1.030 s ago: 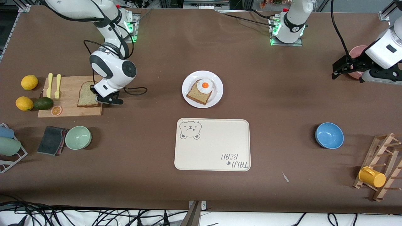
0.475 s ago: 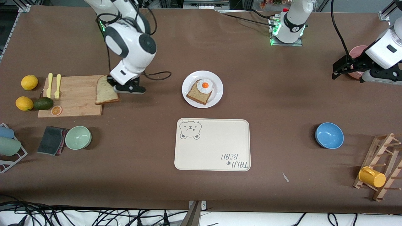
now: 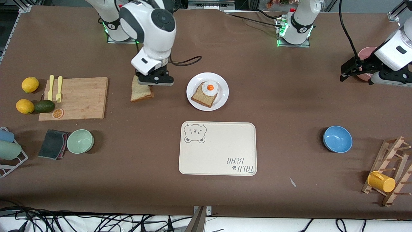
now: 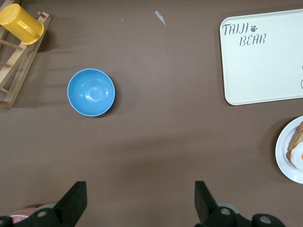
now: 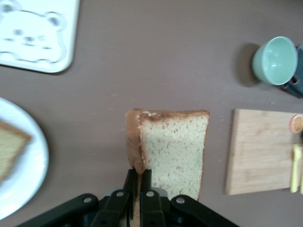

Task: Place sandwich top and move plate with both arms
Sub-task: 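Carry the bread slice with the right gripper onto the egg slice on the plate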

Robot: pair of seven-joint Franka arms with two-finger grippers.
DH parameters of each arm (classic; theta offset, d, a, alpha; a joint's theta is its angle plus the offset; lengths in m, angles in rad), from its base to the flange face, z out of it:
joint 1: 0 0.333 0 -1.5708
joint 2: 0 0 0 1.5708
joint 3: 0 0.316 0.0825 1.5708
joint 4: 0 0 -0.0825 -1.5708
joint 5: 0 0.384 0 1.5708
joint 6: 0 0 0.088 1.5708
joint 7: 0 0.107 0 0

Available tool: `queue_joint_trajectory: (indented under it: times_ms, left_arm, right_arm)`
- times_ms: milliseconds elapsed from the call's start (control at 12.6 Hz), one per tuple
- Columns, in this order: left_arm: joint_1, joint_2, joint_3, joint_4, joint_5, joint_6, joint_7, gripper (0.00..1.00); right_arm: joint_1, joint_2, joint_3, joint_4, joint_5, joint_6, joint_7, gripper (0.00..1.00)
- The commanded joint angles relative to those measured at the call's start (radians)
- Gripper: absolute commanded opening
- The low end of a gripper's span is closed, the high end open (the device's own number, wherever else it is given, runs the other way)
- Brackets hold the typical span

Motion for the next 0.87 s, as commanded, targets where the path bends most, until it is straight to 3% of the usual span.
queue_joint_trajectory:
  times_ms: [0,238,396,792]
  left_arm:
    - [-0.006,-0.008,-0.004,0.004,0.037,-0.007,-0.011,1.0]
    - [-0.007,-0.008,-0.004,0.004,0.037,-0.007,-0.011,1.0]
    - [-0.001,-0.003,-0.001,0.002,0.035,-0.009,-0.007,1.0]
    - [0.002,0.009,0.002,0.004,0.031,-0.012,-0.005,1.0]
  right_arm:
    - [0.168,0.152,-0.049,0.221,0.008,-0.14,0.132,0.0]
    - [0.43,0.298,-0.193,0.413,0.007,-0.179,0.313,0.0]
    - [0.535,0.382,-0.255,0.535,0.013,-0.181,0.405,0.0]
    - [0.606,0.568,-0.275,0.76,0.048,-0.191,0.545,0.0]
